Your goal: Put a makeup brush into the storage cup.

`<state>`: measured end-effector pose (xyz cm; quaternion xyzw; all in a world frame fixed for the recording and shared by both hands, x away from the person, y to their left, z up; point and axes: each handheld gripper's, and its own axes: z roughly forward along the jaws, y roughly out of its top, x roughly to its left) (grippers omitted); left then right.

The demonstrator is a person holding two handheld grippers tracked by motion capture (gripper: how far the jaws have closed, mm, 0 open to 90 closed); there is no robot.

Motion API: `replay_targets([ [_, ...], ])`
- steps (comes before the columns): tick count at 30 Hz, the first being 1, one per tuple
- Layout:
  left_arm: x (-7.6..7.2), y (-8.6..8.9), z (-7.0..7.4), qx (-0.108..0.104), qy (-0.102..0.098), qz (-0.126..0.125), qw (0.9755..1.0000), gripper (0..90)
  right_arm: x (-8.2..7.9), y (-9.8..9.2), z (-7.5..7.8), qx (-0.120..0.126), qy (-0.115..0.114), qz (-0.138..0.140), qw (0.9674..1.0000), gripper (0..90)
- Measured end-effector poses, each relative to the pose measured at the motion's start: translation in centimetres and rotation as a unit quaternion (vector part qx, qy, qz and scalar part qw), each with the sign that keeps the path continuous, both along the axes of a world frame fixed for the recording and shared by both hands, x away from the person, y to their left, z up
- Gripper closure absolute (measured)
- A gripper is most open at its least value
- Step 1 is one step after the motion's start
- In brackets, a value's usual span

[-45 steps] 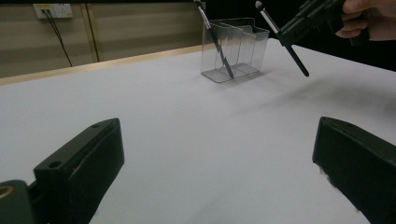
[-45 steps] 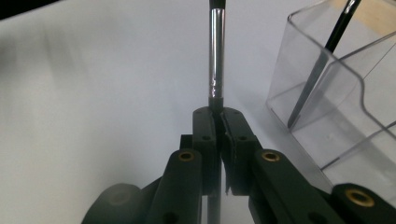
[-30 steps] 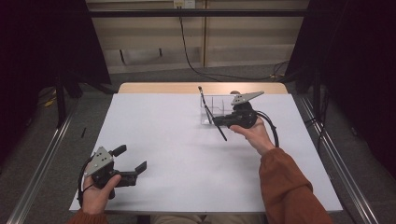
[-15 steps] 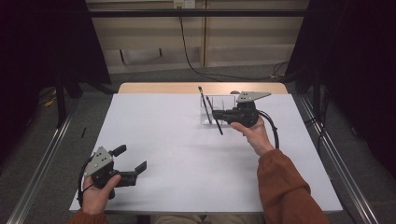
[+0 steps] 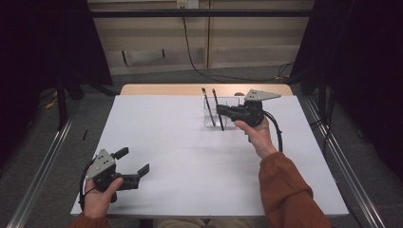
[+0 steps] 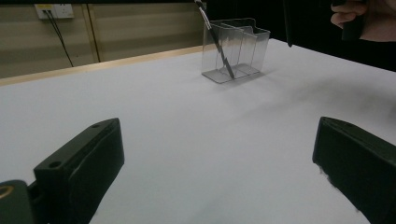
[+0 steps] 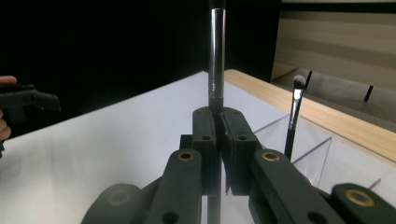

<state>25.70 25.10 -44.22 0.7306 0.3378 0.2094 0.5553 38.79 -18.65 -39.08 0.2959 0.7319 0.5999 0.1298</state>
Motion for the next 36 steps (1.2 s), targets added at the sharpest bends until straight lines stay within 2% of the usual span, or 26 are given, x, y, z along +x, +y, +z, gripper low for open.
replay_targets([
  [9, 0.0, 0.0, 0.0, 0.001, 0.0, 0.0, 1.0, 2.1, 0.5, 0.2, 0.9, 0.007, -0.01, -0.011, 0.9999, 84.7],
  [18, 0.0, 0.0, 0.0, 0.001, -0.001, 0.0, 1.0, 2.1, 1.6, 0.5, 2.1, 0.007, -0.015, -0.026, 0.9995, 84.7],
  [24, 0.0, 0.0, 0.0, 0.0, -0.002, 0.0, 1.0, 2.1, 2.4, 0.9, 2.8, 0.009, -0.014, -0.026, 0.9995, 84.7],
  [28, 0.0, 0.0, 0.0, 0.0, -0.002, -0.001, 1.0, 2.1, 3.0, 1.1, 3.1, -0.002, -0.013, -0.033, 0.9994, 84.7],
  [36, 0.1, 0.0, 0.0, 0.001, -0.002, 0.0, 1.0, 2.1, 4.0, 1.4, 4.0, -0.004, -0.02, -0.045, 0.9988, 84.7],
])
